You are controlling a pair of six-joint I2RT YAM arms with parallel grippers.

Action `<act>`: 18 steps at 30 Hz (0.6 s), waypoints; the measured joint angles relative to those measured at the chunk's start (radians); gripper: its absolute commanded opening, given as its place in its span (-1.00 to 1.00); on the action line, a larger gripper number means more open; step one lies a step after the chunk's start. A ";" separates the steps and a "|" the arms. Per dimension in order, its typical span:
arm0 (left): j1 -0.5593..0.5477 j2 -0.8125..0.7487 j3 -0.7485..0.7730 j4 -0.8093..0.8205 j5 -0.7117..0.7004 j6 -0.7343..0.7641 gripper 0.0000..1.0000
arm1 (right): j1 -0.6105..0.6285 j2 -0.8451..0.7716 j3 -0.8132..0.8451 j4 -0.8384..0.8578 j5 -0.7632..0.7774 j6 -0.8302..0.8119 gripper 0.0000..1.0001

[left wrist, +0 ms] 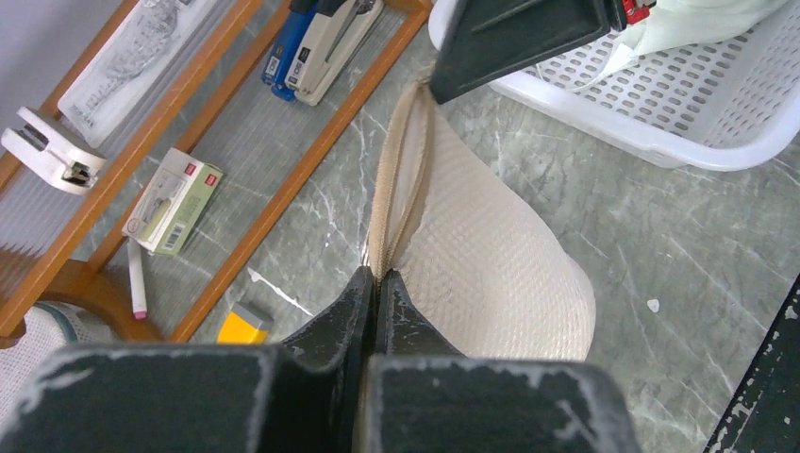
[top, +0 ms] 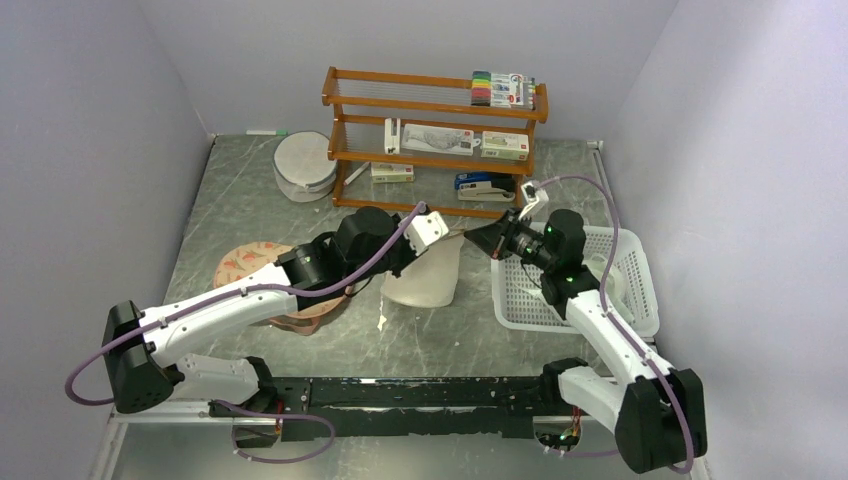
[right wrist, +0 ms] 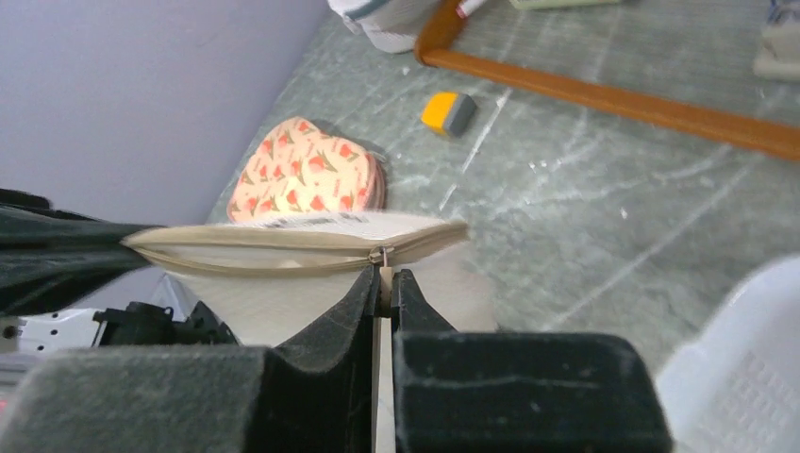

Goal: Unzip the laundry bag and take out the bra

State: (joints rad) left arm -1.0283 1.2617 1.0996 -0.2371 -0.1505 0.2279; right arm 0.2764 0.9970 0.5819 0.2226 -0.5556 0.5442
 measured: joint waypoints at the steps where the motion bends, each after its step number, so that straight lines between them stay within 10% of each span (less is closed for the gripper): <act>1: 0.000 -0.003 -0.002 0.005 -0.006 0.001 -0.86 | -0.042 0.012 -0.020 0.021 -0.035 0.029 -1.00; 5: 0.000 -0.003 -0.004 0.003 -0.018 0.004 -0.80 | -0.105 0.048 -0.081 0.110 -0.145 0.126 -1.00; 12: 0.000 -0.003 -0.003 -0.006 -0.023 0.011 0.14 | -0.095 0.022 -0.077 0.190 -0.197 0.161 -1.00; 18: 0.000 -0.006 -0.003 -0.010 0.069 0.018 0.30 | 0.025 -0.007 -0.023 0.167 -0.174 0.109 -1.00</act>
State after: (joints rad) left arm -1.0283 1.2560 1.0969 -0.2466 -0.0814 0.2455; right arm 0.3016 0.9897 0.5591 0.3897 -0.7300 0.6533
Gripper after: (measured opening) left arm 0.653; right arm 0.027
